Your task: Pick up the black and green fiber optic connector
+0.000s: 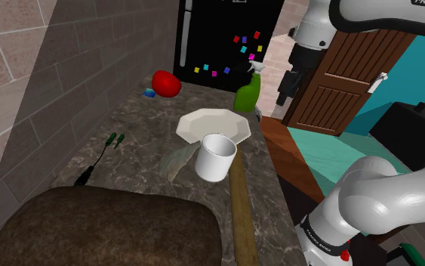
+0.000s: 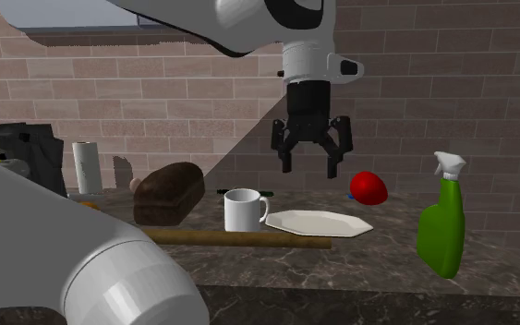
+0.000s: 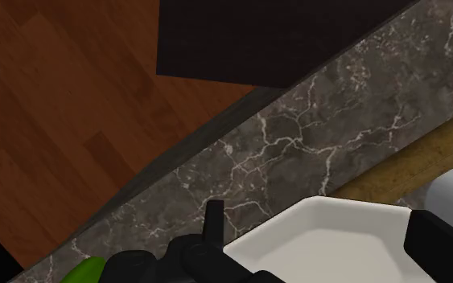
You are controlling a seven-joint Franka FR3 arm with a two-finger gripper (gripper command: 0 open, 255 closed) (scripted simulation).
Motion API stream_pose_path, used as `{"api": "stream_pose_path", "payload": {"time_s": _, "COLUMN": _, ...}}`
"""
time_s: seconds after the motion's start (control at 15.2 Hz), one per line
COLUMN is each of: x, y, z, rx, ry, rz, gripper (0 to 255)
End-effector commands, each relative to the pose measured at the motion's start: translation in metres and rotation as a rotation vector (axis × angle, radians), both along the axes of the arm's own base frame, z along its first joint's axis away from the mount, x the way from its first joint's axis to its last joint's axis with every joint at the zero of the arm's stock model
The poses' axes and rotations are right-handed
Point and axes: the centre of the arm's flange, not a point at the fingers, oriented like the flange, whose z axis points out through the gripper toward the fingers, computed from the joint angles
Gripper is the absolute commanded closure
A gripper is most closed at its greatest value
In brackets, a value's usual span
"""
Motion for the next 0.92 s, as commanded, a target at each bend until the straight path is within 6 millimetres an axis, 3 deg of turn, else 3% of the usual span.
{"api": "stream_pose_path", "payload": {"time_s": 0.0, "x": 0.000, "y": 0.000, "z": 0.000, "rx": 0.000, "ry": 0.000, "rz": 0.000, "gripper": 0}}
{"api": "stream_pose_path", "payload": {"time_s": 0.86, "x": 0.055, "y": 0.160, "z": -0.043, "rx": -0.019, "ry": 0.028, "rz": -0.235, "gripper": 0}}
